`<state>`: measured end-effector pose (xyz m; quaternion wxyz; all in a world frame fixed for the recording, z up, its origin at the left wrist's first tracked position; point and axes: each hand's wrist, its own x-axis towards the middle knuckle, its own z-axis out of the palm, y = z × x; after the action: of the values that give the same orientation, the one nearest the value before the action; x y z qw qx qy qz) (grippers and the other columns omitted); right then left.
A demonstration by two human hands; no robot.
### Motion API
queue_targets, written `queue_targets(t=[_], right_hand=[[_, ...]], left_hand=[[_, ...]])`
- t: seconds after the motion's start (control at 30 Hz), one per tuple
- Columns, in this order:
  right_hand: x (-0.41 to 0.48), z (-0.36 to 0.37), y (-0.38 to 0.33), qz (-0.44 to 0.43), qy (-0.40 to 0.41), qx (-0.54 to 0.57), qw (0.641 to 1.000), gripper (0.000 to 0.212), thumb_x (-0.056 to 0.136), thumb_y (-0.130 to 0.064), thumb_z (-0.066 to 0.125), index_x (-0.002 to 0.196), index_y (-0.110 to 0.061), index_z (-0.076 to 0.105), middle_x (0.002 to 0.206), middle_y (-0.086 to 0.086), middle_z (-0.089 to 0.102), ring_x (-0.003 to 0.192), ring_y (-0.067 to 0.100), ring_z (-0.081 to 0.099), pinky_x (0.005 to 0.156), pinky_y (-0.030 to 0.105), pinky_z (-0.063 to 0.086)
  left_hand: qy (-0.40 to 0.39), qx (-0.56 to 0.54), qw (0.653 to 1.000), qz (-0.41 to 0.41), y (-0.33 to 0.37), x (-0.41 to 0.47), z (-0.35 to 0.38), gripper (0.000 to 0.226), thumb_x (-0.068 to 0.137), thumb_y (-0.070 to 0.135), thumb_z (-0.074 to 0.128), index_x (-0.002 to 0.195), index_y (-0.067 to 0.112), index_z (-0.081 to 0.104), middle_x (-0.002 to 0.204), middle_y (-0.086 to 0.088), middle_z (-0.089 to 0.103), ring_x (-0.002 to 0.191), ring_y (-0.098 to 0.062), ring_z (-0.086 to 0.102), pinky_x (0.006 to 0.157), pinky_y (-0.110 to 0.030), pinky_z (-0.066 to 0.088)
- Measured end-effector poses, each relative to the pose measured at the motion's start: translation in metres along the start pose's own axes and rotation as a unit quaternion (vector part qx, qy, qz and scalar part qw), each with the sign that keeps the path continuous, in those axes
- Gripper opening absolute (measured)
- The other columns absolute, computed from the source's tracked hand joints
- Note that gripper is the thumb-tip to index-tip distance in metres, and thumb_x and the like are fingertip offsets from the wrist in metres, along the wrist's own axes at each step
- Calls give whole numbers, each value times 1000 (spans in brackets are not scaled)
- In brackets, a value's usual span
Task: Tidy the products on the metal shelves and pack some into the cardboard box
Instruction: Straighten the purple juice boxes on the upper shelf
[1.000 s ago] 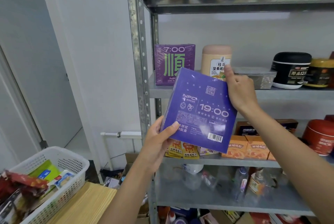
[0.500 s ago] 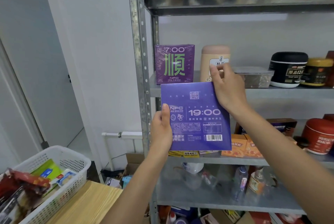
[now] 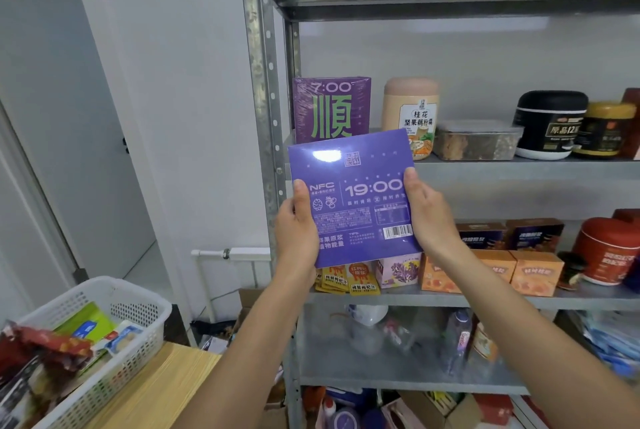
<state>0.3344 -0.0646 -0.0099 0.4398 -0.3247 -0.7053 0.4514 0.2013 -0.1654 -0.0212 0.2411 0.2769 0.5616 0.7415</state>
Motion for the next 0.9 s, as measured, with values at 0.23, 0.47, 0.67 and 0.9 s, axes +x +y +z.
queue_targets(t=[0.23, 0.47, 0.67, 0.9], right_hand=[[-4, -4, -2, 66, -44, 93, 993, 35, 91, -49, 53, 103, -17, 57, 89, -1, 74, 73, 13, 73, 64, 24, 54], [-4, -20, 3, 67, -154, 180, 969, 65, 62, -17, 84, 122, -12, 56, 110, 8, 72, 92, 23, 72, 70, 28, 56], [-12, -14, 2, 38, -70, 152, 985, 58, 65, -21, 80, 118, -14, 57, 108, 5, 72, 90, 19, 72, 73, 33, 58], [-33, 16, -9, -175, 60, -147, 972, 58, 77, -25, 80, 124, -27, 46, 100, -19, 57, 82, -3, 58, 64, 4, 46]], left_hand=[[7, 9, 1000, 2, 4, 10, 2, 45, 97, 58, 37, 89, 16, 52, 85, 1, 70, 62, -10, 71, 55, -21, 55], [-6, -47, 997, -57, 8, 12, 5, 45, 97, 58, 35, 87, 19, 55, 84, 3, 70, 70, -12, 70, 52, -24, 54], [43, 85, 995, 40, 1, 20, 6, 42, 98, 48, 48, 127, 18, 43, 125, 0, 57, 104, -10, 62, 66, -22, 51], [-135, -18, 985, 105, 23, -20, 34, 66, 76, 52, 66, 131, 20, 50, 116, 5, 63, 104, -5, 64, 88, -28, 57]])
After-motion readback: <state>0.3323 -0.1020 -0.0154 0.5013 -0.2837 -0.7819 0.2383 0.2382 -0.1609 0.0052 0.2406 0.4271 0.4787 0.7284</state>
